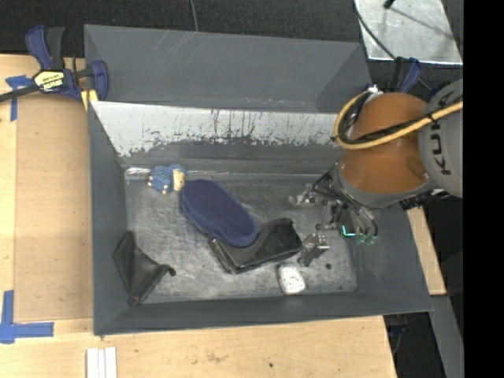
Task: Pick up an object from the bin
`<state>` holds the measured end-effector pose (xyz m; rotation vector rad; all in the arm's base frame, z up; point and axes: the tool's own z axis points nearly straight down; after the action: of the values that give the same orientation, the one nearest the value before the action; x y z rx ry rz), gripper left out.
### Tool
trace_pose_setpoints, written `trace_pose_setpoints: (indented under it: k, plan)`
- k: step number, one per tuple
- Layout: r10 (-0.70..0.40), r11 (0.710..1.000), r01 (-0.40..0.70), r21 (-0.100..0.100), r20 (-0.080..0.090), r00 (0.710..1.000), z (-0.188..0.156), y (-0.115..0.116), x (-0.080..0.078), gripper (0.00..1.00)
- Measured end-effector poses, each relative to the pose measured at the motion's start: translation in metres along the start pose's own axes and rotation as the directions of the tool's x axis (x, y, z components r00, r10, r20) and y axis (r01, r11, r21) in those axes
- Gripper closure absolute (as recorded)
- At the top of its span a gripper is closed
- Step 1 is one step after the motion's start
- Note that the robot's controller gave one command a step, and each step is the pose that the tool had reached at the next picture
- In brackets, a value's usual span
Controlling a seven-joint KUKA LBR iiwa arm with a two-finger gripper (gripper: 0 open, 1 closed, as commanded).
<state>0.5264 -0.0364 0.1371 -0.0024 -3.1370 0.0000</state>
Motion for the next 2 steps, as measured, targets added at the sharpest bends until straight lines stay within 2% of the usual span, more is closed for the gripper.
trace_pose_setpoints:
  k: [1, 2]
  plan:
    - [-0.044, 0.999, 0.044, 0.002, 0.023, 0.999, 0.052, 0.029, 0.009, 0.00]
    - [-0.205, 0.979, 0.205, 0.002, 0.010, 0.979, 0.037, 0.058, 0.016, 0.00]
